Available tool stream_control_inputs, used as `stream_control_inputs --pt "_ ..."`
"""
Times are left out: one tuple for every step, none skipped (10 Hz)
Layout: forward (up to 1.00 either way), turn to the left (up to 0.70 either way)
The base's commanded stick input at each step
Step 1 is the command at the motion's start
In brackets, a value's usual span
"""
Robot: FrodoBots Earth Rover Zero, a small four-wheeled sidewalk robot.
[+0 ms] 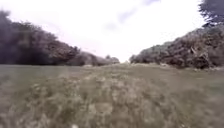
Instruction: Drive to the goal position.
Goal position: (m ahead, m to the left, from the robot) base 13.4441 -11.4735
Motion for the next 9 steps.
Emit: stream_control_inputs --pt "1.00 0.00" --pt "1.00 0.00" --pt "1.00 0.00" --pt "1.00 -0.02" --pt "1.00 -0.15" --pt "1.00 -0.24" --pt "1.00 -0.31" --pt "1.00 -0.37" --pt "1.00 -0.40"
